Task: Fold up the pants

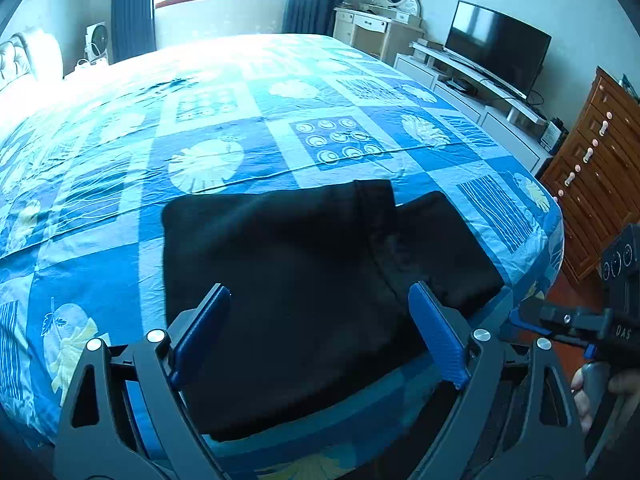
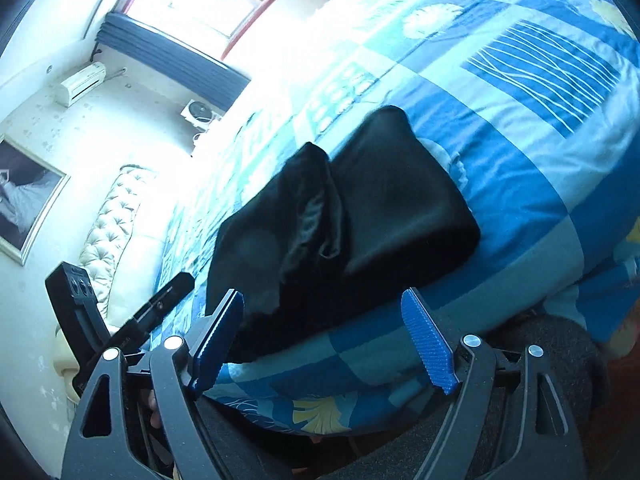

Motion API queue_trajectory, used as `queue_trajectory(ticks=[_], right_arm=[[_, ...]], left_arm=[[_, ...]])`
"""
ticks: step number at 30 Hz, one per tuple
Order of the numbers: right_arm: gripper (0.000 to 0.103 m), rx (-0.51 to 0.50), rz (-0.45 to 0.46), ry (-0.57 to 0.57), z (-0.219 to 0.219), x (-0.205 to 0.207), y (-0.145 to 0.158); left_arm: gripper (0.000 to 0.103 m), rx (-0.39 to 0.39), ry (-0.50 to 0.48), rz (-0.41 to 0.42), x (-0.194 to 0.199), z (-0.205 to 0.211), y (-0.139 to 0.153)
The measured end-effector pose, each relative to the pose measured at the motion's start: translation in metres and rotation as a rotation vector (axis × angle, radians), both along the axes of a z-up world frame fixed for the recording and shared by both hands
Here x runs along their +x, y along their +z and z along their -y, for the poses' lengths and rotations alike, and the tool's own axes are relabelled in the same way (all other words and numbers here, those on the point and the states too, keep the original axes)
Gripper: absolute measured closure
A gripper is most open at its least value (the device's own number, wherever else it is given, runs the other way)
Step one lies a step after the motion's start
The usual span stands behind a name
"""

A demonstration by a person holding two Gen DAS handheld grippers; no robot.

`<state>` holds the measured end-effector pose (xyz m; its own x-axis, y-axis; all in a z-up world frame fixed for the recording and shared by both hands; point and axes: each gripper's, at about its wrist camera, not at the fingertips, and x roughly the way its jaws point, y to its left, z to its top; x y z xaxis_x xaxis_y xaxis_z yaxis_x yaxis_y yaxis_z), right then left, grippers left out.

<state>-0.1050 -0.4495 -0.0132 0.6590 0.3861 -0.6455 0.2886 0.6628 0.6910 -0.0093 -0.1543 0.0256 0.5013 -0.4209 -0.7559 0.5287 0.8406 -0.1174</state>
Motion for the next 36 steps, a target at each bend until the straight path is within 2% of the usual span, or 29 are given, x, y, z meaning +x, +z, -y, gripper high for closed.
queue_trajectory(ticks=[3,5,9,13,16,17,18,19,20,21,22,24,30,33,36], right_arm=[[0.023,0.031,0.039,0.063,0.005,0.030,-0.001],[0.023,0.060,0.020,0.111,0.008,0.055,-0.013],[0.023,0.055,-0.055,0.135,0.014,0.095,-0.036],[0.023,0.081,-0.072,0.188,0.004,0.113,-0.047],[0.024,0.090,-0.091,0.290,-0.015,0.123,-0.054],[0.026,0.065,-0.101,0.307,-0.022,0.125,-0.055],[0.039,0.035,-0.111,0.312,-0.027,0.126,-0.056],[0.057,0.022,-0.126,0.312,-0.031,0.127,-0.057],[0.064,0.015,-0.142,0.311,-0.033,0.128,-0.058],[0.080,-0.001,-0.151,0.315,-0.035,0.130,-0.058],[0.084,-0.025,-0.146,0.318,-0.037,0.130,-0.055],[0.087,-0.052,-0.106,0.317,-0.039,0.128,-0.040],[0.089,-0.163,0.070,0.258,-0.018,0.102,0.031],[0.089,-0.224,0.077,0.222,0.003,0.087,0.043],[0.089,-0.246,0.017,0.170,0.028,0.078,0.027]], left_arm=[[0.012,0.009,0.068,-0.008,0.011,-0.034,-0.003],[0.012,0.027,0.125,-0.037,0.020,-0.055,-0.011],[0.012,-0.002,0.227,-0.105,0.031,-0.093,-0.026],[0.012,0.003,0.255,-0.129,0.030,-0.113,-0.035],[0.012,-0.002,0.266,-0.158,0.030,-0.122,-0.044],[0.012,-0.001,0.265,-0.173,0.032,-0.123,-0.048],[0.012,-0.002,0.260,-0.188,0.033,-0.124,-0.050],[0.012,-0.003,0.258,-0.194,0.033,-0.125,-0.052],[0.012,-0.001,0.261,-0.194,0.033,-0.126,-0.054],[0.012,0.003,0.263,-0.194,0.033,-0.125,-0.055],[0.012,0.004,0.261,-0.197,0.032,-0.126,-0.056],[0.012,0.000,0.258,-0.201,0.031,-0.126,-0.056],[0.012,-0.036,0.244,-0.205,0.031,-0.122,-0.051],[0.012,-0.053,0.236,-0.215,0.034,-0.114,-0.050],[0.012,-0.059,0.217,-0.224,0.033,-0.102,-0.052]])
